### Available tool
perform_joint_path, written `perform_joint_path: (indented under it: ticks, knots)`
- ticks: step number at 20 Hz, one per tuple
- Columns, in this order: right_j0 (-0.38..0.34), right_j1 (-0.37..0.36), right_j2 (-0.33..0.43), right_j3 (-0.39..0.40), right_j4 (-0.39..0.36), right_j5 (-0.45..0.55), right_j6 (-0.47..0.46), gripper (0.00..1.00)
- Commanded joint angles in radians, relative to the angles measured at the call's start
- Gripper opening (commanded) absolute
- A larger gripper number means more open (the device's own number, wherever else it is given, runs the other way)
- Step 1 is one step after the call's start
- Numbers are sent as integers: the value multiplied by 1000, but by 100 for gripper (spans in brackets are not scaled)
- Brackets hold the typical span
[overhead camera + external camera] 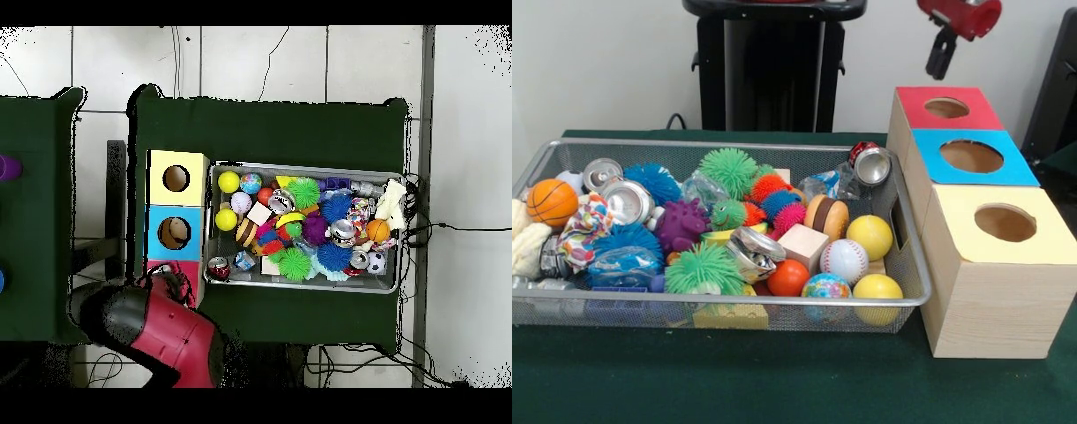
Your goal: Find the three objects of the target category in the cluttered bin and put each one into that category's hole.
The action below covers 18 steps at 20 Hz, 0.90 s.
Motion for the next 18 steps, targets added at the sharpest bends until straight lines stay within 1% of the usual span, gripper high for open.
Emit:
perform_joint_path:
  ticks: [1, 2, 4, 6, 10, 12, 14, 18]
  knots:
    - [-138, 26, 135, -64, -19, -80, 79, 0]
    - [-155, 26, 146, -64, -24, -104, 65, 0]
    - [-172, 26, 154, -66, -40, -113, 52, 0]
    - [-174, 35, 153, -73, -59, -123, 54, 0]
    - [-212, 52, 178, -97, -76, -137, 30, 0]
    - [-236, 63, 189, -119, -84, -137, 22, 0]
    - [-253, 79, 192, -149, -94, -114, 26, 0]
    - [-287, 95, 216, -172, -124, -110, 12, 0]
